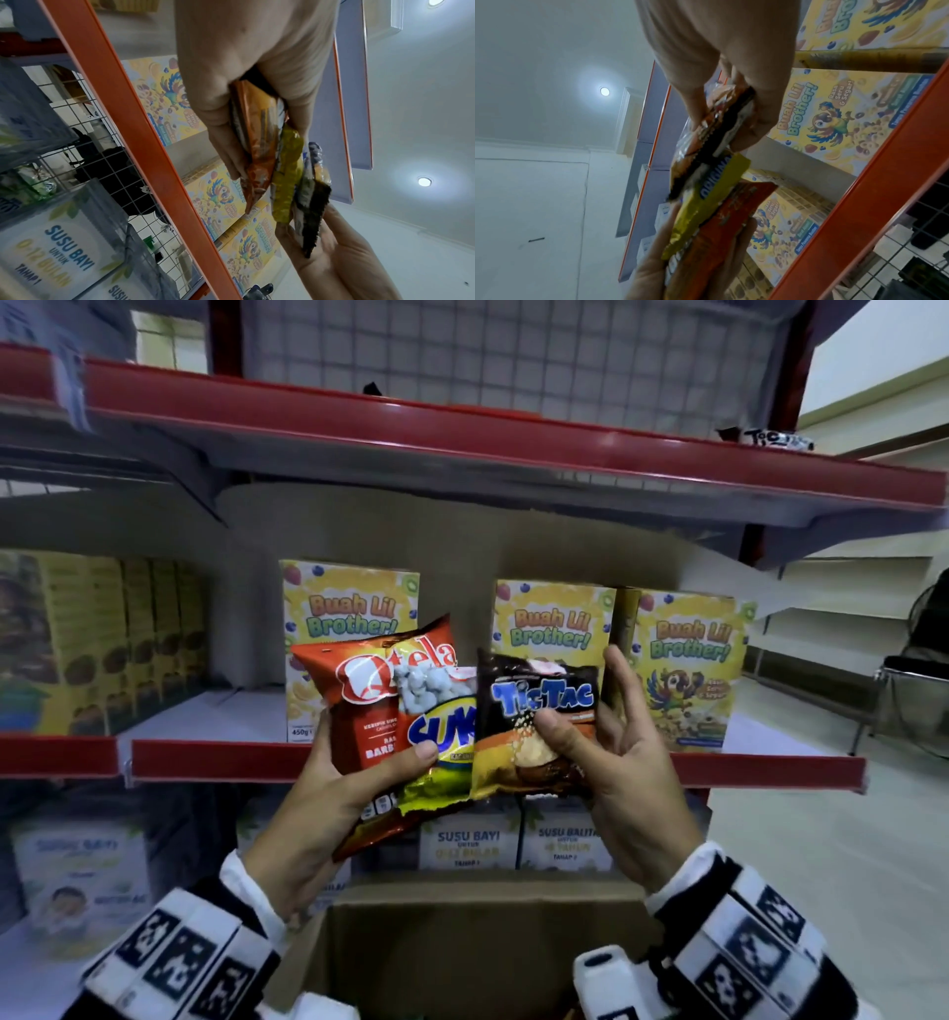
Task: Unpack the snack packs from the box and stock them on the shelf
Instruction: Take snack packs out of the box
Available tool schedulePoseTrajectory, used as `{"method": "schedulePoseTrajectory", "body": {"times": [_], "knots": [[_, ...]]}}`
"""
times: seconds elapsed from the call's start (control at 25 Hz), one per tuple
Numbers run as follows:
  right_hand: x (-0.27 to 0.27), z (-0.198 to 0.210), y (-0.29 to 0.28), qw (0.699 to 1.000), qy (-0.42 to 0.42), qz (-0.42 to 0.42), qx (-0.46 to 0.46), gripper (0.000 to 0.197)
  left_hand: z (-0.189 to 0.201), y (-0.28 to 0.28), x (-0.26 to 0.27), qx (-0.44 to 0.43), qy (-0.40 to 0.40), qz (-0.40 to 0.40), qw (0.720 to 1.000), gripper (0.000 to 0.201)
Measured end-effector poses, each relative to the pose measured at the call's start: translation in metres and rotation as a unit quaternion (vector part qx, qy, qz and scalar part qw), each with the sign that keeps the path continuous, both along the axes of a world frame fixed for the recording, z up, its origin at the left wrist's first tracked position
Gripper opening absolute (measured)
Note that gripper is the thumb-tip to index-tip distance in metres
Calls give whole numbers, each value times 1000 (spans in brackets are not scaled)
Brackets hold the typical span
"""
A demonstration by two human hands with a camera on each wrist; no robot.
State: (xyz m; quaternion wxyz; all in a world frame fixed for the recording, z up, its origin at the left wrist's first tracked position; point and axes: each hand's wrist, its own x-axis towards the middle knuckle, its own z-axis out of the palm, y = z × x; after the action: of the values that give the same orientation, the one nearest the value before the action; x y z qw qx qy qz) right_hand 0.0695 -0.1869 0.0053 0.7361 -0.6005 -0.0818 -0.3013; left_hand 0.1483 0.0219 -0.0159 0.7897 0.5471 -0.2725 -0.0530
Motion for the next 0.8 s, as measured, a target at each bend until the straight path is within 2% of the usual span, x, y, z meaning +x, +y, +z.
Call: {"method": "schedulePoseTrajectory", "body": {"times": [0.04, 0.08, 0.16, 0.2, 0.32, 0.36, 0.52, 0.72, 0.8], "knots": [[1, -1, 0, 1000, 22, 21, -5, 95, 0, 0, 0, 5, -10, 2, 1000, 89], [2, -2, 0, 998, 33, 50, -13, 80, -1, 0, 0, 12, -19, 3, 1000, 91], [-1, -1, 3, 993, 29, 102, -43, 36, -2, 1, -1, 26, -31, -8, 999, 96], [-1, -1, 5, 993, 29, 107, -52, 26, -3, 2, -1, 32, -33, -14, 999, 100], [-3, -4, 6, 992, 31, 96, -79, 36, -2, 5, -3, 41, -31, -10, 999, 112], [-3, -4, 8, 991, 31, 91, -91, 40, -1, 4, -3, 40, -32, 0, 999, 110], [-4, -7, 12, 989, 28, 80, -121, 40, -4, 1, -1, 22, -39, 41, 998, 75], [-1, -8, 12, 990, 47, 77, -110, 40, -8, 0, 5, 46, -26, 37, 998, 87], [3, -11, 13, 993, 50, 62, -92, 36, -10, -3, 7, 64, -23, 29, 997, 102]]}}
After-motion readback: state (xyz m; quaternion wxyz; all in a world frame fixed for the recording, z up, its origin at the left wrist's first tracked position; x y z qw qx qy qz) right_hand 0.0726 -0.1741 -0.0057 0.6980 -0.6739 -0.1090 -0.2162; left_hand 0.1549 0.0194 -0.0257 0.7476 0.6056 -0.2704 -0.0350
